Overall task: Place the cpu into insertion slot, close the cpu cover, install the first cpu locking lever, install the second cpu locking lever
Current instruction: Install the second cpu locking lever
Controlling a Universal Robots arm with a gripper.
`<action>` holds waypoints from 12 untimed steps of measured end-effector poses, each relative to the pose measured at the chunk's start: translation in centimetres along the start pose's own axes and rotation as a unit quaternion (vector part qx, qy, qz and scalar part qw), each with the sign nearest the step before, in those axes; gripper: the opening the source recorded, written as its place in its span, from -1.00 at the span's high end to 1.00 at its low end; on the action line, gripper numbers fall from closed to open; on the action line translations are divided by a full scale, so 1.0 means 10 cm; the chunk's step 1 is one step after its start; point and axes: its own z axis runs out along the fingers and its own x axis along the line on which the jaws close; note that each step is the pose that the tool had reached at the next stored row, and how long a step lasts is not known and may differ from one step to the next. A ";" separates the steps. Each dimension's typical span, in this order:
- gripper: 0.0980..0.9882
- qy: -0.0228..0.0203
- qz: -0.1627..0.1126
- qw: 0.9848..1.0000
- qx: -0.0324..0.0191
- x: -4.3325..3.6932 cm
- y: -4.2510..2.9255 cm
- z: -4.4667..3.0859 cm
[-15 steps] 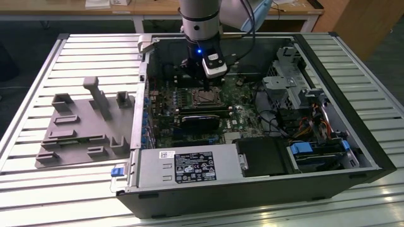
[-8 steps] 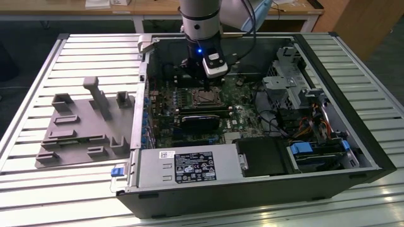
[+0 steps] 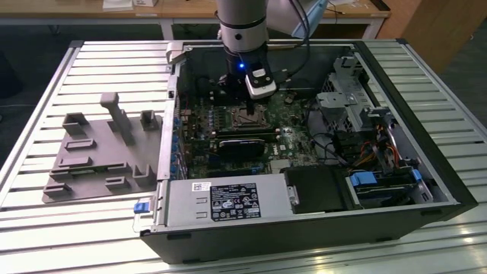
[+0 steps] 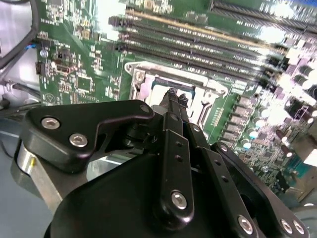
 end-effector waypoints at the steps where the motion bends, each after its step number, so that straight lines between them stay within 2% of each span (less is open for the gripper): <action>1: 0.99 0.000 0.000 1.000 0.000 -0.007 -0.017 0.000; 12: 0.99 0.000 0.000 1.000 0.000 -0.073 -0.199 0.003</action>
